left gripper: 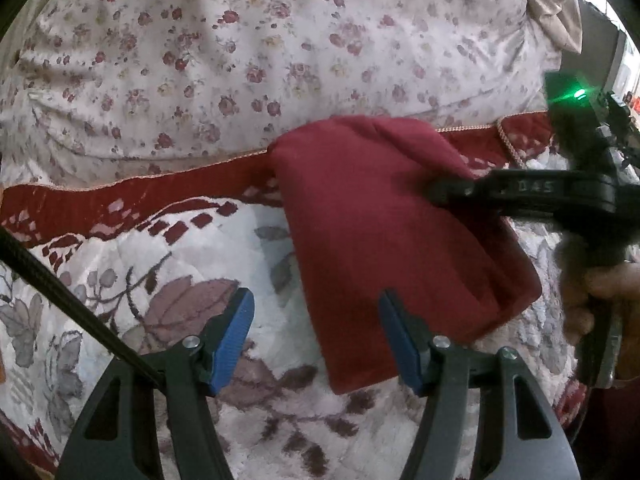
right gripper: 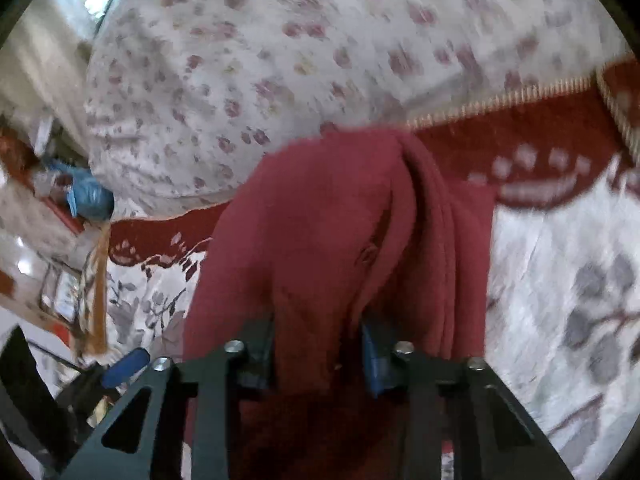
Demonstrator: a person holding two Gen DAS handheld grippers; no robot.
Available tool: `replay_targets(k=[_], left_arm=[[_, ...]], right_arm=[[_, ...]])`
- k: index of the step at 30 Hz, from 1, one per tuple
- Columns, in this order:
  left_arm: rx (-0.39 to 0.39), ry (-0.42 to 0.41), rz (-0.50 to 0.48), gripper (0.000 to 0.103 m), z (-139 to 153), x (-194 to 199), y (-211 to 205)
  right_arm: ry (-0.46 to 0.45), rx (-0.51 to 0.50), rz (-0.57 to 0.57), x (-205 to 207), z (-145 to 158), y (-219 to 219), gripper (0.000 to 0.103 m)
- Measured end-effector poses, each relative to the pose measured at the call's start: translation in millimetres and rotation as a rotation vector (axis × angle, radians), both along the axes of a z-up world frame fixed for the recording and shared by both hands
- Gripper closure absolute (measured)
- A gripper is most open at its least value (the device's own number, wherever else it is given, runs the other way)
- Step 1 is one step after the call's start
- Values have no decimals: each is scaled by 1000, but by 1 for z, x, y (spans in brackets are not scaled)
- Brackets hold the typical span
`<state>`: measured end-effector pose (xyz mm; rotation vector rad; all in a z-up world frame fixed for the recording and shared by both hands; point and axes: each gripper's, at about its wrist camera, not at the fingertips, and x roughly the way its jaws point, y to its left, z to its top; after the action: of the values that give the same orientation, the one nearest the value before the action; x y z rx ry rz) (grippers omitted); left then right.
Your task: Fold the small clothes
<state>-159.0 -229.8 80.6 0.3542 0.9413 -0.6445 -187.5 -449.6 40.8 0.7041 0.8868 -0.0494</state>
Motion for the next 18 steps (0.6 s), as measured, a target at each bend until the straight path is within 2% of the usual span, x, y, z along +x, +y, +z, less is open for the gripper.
replay_targets(k=[2,4,6,8,10,11,12,13,16,18], left_arm=[[-7,-18,9,35,4,1,-3],[-20,-32,25,29,6,4,-5],[-36,-38,37,29,5,8,-10],[10,-41,44,29,-8,13,-23],[35,-37,44,29,-17,15,-30],[45,-35,40,29,-21,14,-33],[53,-42,38,29,-23,13,-34],[55,-51,37,28,-23,12,-34],[69,-84,34,28,-25,9,-36],[71,-80,38,28,-28,10,-38]], right_arm=[[-51,-100,38,-9,24,4,73],[-48,-167,55,-17,34,2,73],[17,-221,39,-17,27,-4,73],[79,-276,20,-13,12,-9,73],[104,-243,10,-12,-2,-16,68],[89,-210,-9,-14,-1,-21,65],[86,-208,-31,-17,4,-24,52],[85,-234,-60,-21,11,-26,46],[-4,-292,-105,-27,41,-24,44],[-48,-311,-47,-16,51,-14,44]])
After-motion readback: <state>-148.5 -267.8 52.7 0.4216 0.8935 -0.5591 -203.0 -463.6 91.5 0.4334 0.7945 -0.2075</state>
